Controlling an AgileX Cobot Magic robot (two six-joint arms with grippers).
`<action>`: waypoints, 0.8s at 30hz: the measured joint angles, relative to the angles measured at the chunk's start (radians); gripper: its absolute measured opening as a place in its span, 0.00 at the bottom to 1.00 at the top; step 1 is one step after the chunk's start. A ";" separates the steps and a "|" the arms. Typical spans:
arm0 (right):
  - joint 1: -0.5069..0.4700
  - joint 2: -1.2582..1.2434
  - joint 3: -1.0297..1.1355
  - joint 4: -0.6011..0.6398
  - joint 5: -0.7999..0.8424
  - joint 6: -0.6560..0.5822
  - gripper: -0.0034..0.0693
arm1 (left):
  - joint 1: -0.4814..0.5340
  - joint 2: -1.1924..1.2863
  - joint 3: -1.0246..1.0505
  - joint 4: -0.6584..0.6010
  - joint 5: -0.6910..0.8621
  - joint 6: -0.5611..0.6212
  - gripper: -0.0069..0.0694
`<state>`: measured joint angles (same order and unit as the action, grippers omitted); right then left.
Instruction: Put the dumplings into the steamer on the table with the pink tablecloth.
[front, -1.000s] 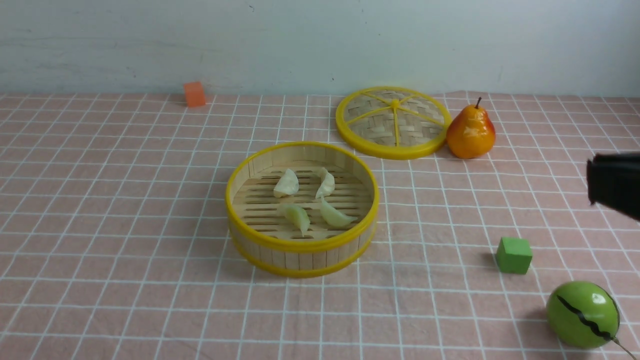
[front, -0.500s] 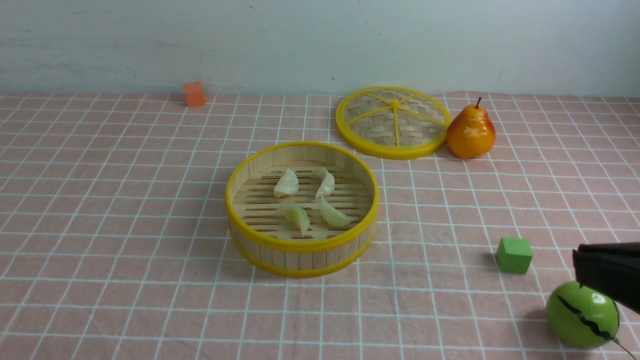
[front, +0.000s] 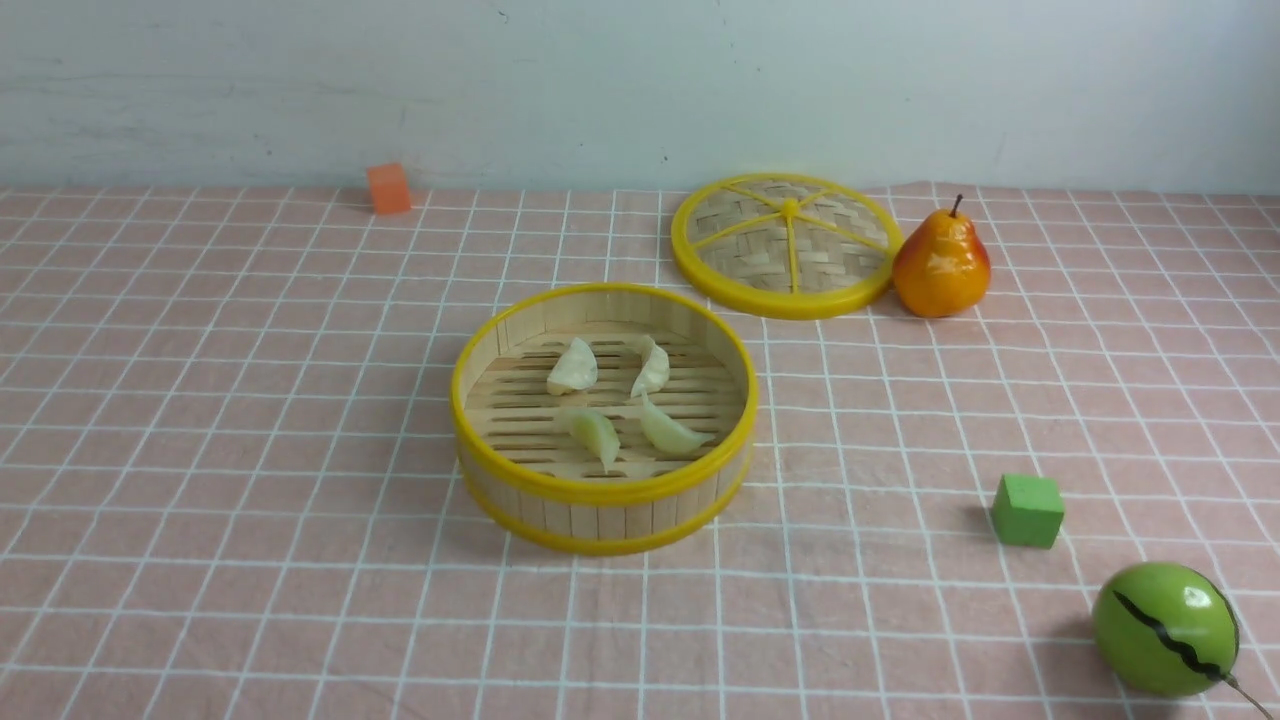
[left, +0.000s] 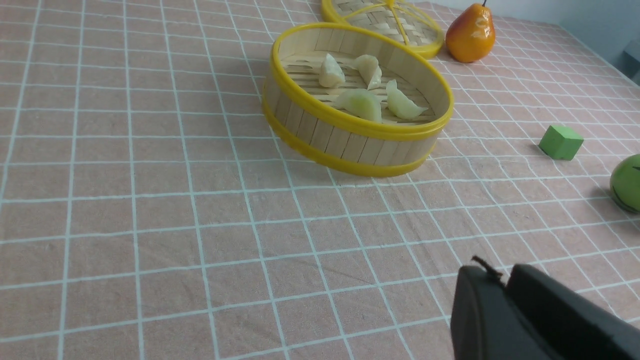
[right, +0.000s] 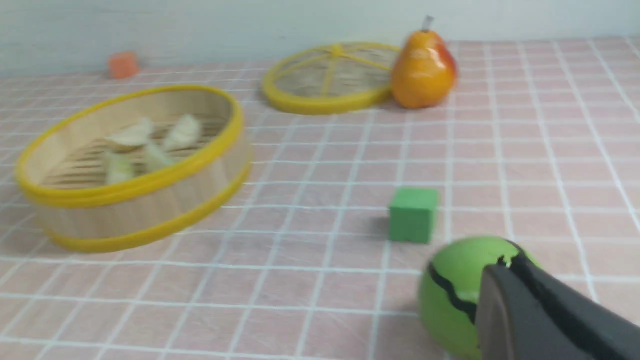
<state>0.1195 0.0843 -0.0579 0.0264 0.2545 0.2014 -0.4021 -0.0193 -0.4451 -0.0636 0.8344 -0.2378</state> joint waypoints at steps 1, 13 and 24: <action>-0.031 -0.028 0.020 -0.026 0.020 0.035 0.02 | 0.000 0.000 0.000 0.000 0.000 0.000 0.18; -0.140 -0.093 0.073 -0.089 0.133 0.057 0.02 | 0.000 0.000 0.000 0.001 -0.001 -0.001 0.20; -0.140 -0.093 0.072 -0.089 0.137 0.050 0.02 | 0.000 0.000 0.000 0.001 -0.001 -0.001 0.21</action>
<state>-0.0203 -0.0091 0.0146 -0.0624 0.3912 0.2516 -0.4021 -0.0193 -0.4451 -0.0626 0.8331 -0.2391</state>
